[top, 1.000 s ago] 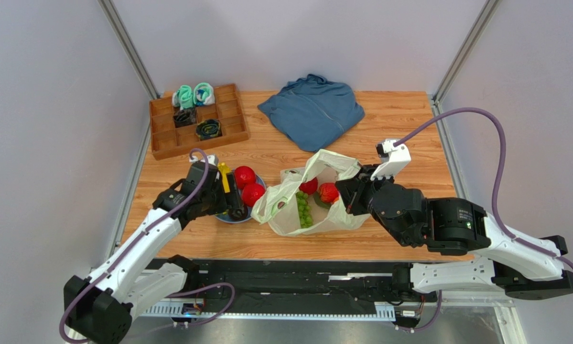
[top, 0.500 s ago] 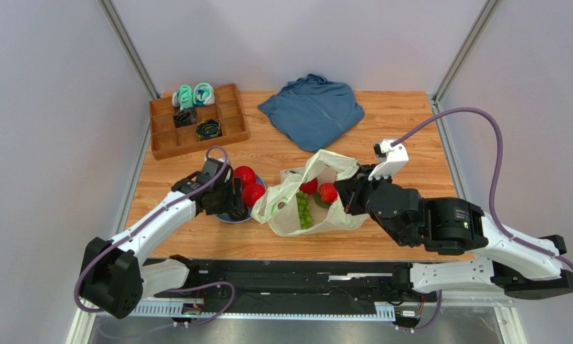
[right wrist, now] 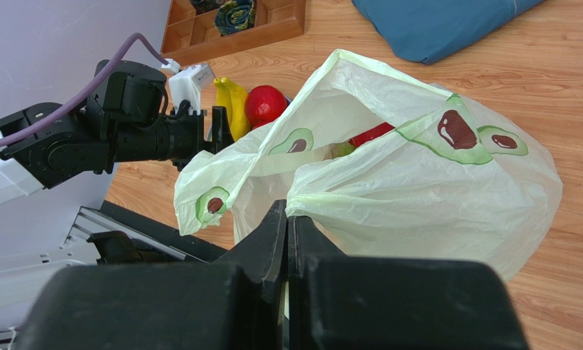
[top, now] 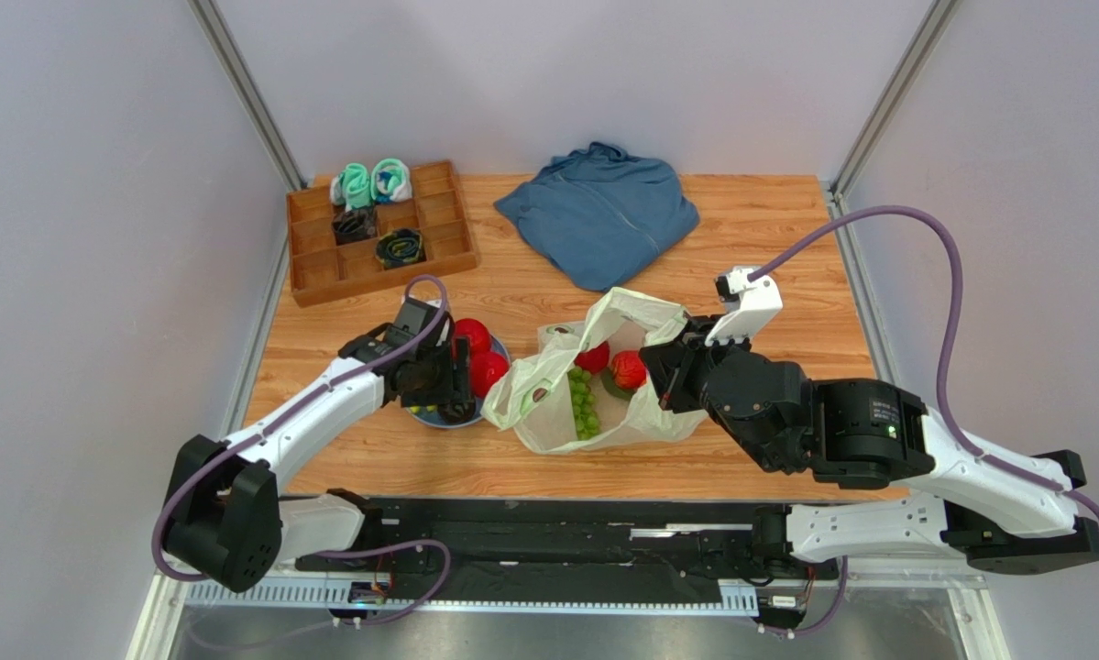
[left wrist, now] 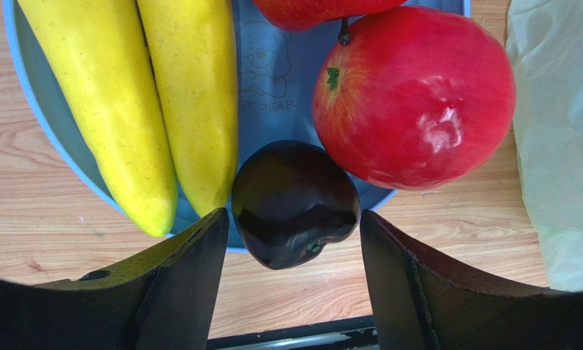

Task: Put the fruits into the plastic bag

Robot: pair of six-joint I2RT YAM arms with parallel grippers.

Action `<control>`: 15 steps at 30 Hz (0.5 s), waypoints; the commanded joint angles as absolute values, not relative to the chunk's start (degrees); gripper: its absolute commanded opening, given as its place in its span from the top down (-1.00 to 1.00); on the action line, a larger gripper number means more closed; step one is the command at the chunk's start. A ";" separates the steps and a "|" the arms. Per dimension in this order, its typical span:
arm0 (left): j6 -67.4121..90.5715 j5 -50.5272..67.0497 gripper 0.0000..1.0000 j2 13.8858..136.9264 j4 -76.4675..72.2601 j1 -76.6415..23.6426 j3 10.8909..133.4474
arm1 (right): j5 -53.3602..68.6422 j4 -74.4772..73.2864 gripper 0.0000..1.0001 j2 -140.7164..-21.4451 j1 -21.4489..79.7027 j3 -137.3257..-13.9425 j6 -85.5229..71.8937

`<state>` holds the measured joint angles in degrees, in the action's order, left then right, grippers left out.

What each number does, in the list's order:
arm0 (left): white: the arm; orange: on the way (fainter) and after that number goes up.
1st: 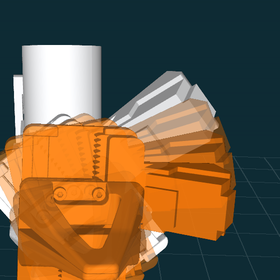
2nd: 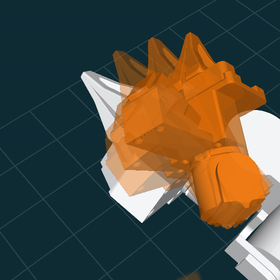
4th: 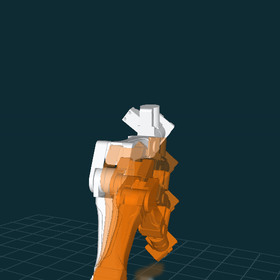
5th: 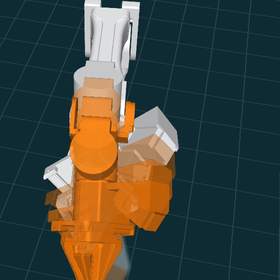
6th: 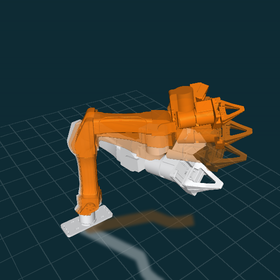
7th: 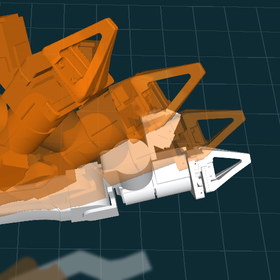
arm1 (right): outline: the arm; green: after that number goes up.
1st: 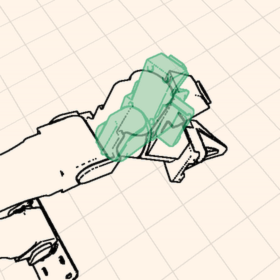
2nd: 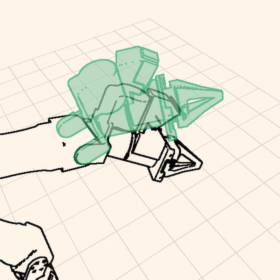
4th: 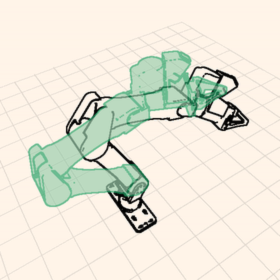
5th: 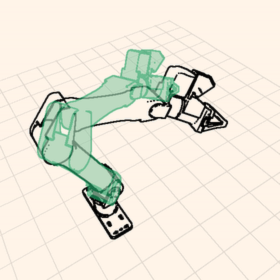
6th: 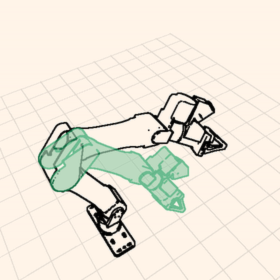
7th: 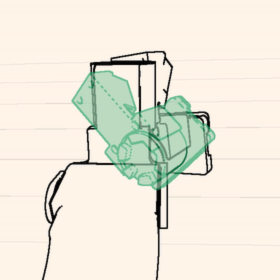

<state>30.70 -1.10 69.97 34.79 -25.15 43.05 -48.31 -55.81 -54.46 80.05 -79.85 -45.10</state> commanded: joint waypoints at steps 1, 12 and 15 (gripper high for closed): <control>29.88 -0.44 -0.49 70.93 33.05 -25.75 44.82 | -49.66 -53.53 1.00 -54.67 79.63 -80.86 -44.56; 30.23 -0.44 -0.37 74.18 32.17 -26.02 44.12 | -49.39 -53.53 1.00 -54.67 79.54 -80.86 -44.56; 30.32 -0.35 -0.19 73.83 31.90 -26.02 43.86 | -49.31 -53.53 1.00 -54.67 79.54 -80.86 -44.56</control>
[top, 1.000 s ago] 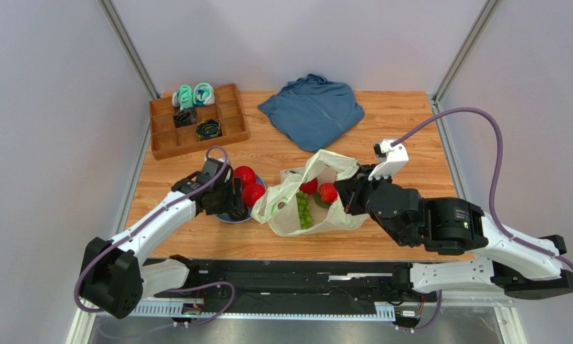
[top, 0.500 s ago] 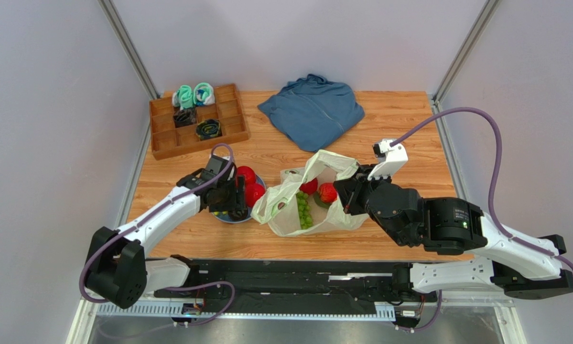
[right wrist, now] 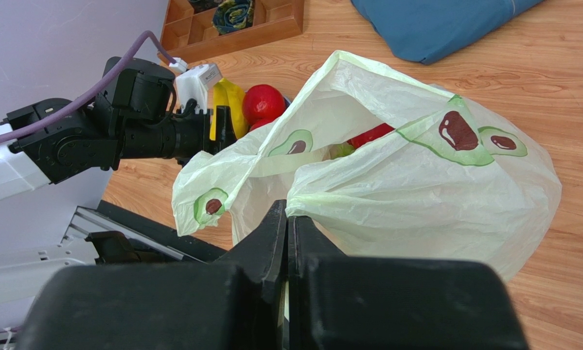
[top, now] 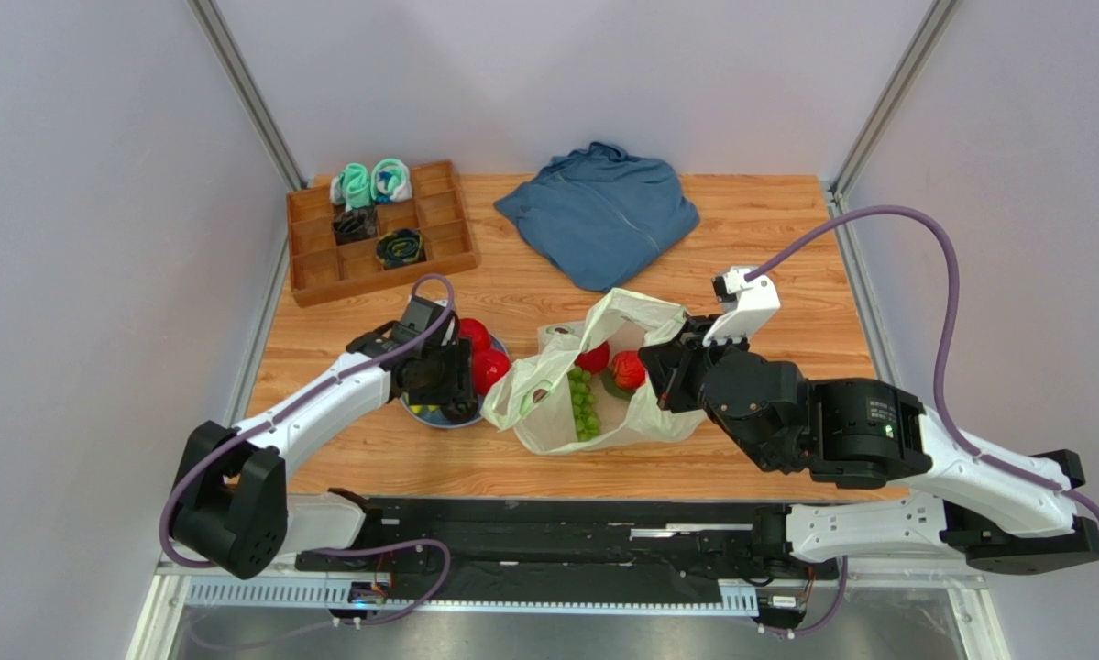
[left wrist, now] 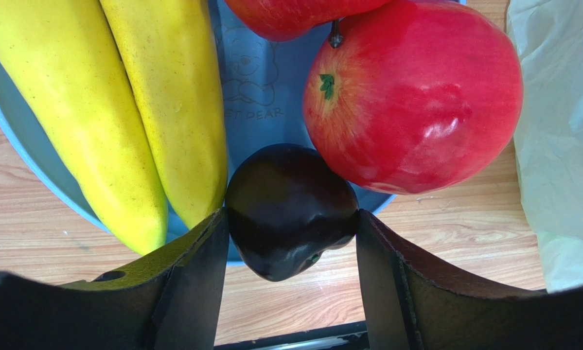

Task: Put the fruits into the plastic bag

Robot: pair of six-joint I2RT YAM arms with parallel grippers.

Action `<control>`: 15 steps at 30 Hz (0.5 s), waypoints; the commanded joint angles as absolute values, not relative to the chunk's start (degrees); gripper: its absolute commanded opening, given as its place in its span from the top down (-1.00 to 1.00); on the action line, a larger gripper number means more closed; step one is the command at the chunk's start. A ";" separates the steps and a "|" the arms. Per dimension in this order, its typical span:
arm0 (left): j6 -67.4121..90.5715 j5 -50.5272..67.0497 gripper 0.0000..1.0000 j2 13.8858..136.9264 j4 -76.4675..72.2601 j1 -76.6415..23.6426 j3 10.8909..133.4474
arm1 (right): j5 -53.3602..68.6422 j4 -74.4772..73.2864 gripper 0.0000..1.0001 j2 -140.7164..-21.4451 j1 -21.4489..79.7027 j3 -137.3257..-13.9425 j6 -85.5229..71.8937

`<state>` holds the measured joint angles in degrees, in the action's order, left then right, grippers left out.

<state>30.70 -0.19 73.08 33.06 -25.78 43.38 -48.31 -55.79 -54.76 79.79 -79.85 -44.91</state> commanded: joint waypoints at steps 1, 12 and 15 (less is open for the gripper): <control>30.32 -0.44 -0.14 73.74 31.99 -26.02 43.86 | -49.22 -53.53 1.00 -54.67 79.54 -80.86 -44.47; 29.97 -0.44 0.16 67.86 35.07 -26.02 44.65 | -48.96 -53.26 1.00 -54.93 79.63 -80.95 -44.47; 29.88 -1.40 0.16 66.01 36.73 -26.02 44.91 | -48.87 -53.26 1.00 -55.02 79.54 -80.95 -44.47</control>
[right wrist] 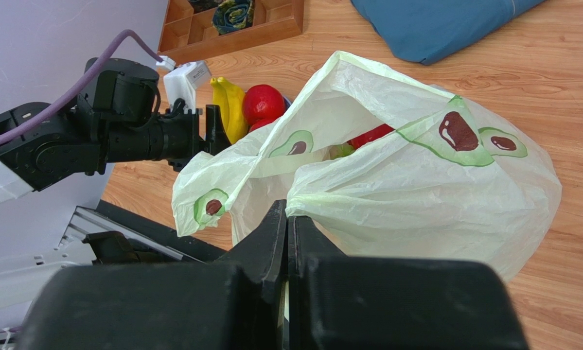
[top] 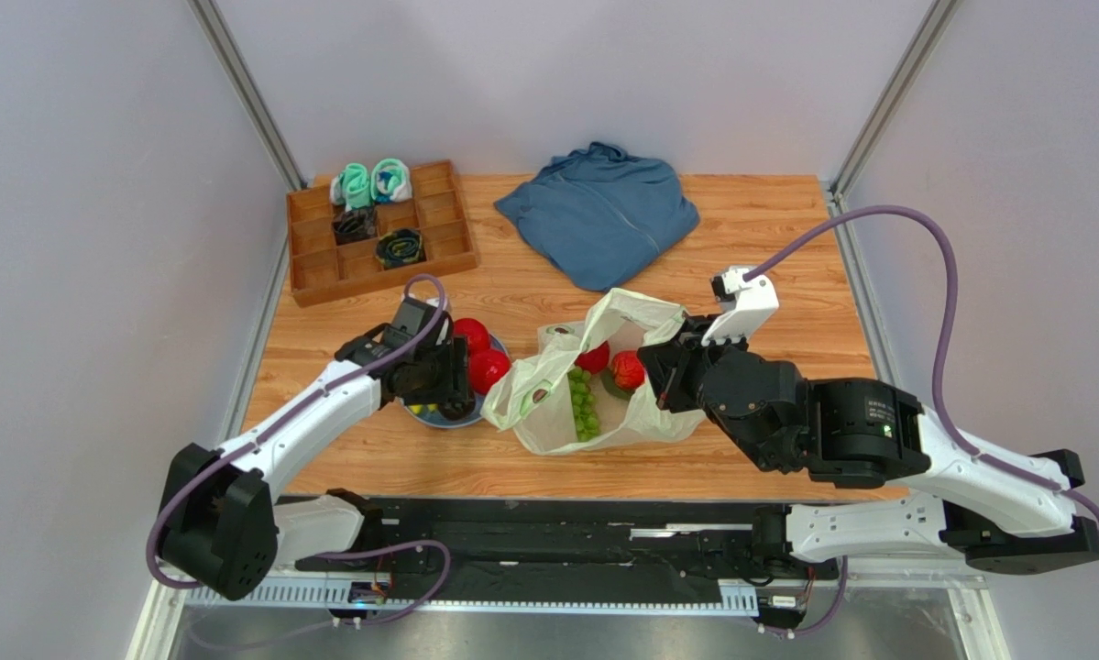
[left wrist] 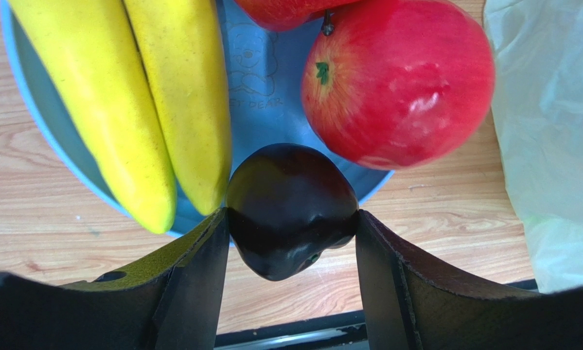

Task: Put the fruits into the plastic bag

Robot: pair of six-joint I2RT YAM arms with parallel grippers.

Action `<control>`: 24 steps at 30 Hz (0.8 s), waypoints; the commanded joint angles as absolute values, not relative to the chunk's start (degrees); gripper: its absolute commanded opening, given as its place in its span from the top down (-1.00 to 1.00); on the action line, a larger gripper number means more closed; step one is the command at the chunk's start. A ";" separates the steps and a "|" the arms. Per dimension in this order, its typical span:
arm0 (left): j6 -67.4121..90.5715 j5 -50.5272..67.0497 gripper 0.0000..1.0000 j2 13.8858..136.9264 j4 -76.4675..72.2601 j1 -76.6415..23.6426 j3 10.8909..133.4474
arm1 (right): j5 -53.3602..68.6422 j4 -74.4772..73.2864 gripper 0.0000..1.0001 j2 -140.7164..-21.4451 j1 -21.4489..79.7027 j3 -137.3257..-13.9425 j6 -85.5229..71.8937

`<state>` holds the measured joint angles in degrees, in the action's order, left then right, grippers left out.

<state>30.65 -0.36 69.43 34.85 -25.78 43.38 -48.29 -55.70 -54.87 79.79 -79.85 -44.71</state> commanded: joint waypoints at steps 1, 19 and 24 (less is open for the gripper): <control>29.71 -2.28 0.16 65.66 37.52 -26.02 45.09 | -48.87 -53.17 1.00 -54.93 79.54 -80.86 -44.39; 26.37 -0.44 0.16 52.23 38.15 -26.02 48.78 | -47.90 -52.65 1.00 -54.58 79.45 -80.16 -45.00; 27.77 5.79 0.13 42.66 33.06 -26.02 51.06 | -47.81 -52.56 1.00 -54.67 79.54 -80.33 -45.00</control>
<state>27.75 0.30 49.76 38.13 -25.78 46.83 -47.59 -55.35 -55.02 79.79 -79.85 -44.73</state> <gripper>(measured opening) 0.665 0.009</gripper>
